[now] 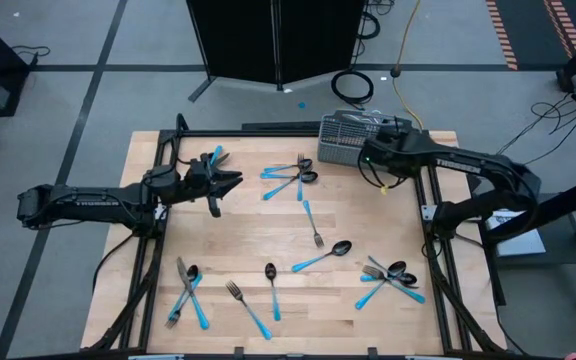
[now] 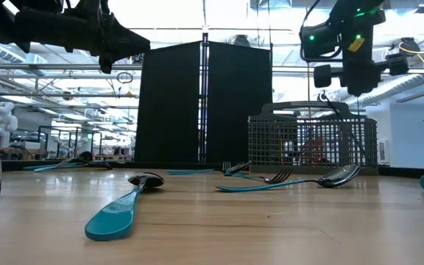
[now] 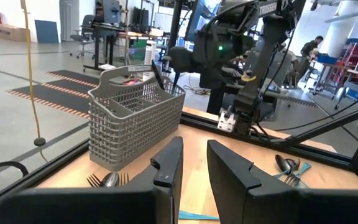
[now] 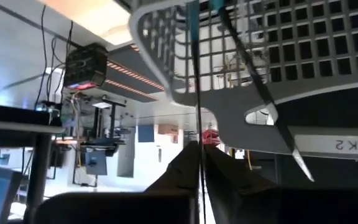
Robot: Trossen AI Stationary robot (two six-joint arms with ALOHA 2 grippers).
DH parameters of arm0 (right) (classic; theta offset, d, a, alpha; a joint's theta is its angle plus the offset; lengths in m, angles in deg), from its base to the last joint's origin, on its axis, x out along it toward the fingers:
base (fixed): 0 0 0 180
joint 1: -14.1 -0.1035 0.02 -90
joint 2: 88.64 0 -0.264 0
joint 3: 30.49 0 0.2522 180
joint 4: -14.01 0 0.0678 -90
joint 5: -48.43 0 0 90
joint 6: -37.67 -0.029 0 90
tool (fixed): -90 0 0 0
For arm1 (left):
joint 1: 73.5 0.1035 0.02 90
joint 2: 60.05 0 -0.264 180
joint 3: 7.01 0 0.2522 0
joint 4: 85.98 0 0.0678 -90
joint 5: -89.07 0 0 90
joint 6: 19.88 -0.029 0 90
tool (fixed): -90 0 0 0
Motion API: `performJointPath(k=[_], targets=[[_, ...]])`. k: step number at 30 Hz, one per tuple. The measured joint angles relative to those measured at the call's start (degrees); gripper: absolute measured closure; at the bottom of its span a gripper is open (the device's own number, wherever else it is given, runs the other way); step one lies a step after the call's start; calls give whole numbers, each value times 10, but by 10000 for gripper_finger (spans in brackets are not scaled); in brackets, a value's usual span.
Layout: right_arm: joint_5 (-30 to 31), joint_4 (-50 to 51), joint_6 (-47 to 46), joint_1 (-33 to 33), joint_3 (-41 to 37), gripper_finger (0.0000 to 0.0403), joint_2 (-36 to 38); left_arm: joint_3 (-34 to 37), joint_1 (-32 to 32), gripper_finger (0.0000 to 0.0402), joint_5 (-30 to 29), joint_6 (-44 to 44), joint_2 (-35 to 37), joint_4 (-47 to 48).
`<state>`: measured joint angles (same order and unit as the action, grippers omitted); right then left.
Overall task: Sort silverware
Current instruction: Put the blue knife into the right of the blue utensil organizer
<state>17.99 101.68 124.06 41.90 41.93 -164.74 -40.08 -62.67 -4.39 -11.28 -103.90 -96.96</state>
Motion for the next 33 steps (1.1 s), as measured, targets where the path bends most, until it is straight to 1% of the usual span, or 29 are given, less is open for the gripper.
performJointPath(k=[2,8,12,16,20,23,25,27,33], targets=[[-8,-8,-1,0,0,371,-3,0,0,334,0,0,0,2],[-68,-32,14,0,0,323,-4,0,0,334,0,0,0,19],[-74,-67,-5,0,0,293,-4,0,0,334,1,0,0,19],[-70,-100,-41,0,0,277,-4,0,0,334,1,0,0,19],[-74,-138,-91,-1,0,273,-1,0,0,334,2,-2,0,18],[-110,-154,-136,-1,7,273,5,0,0,334,2,-4,0,18],[-128,-187,-176,3,19,275,11,0,0,334,2,-8,0,17],[-155,-212,-213,16,40,279,20,0,0,334,2,-15,0,17],[-271,-211,-317,67,117,295,58,0,0,334,3,-3,0,17]])
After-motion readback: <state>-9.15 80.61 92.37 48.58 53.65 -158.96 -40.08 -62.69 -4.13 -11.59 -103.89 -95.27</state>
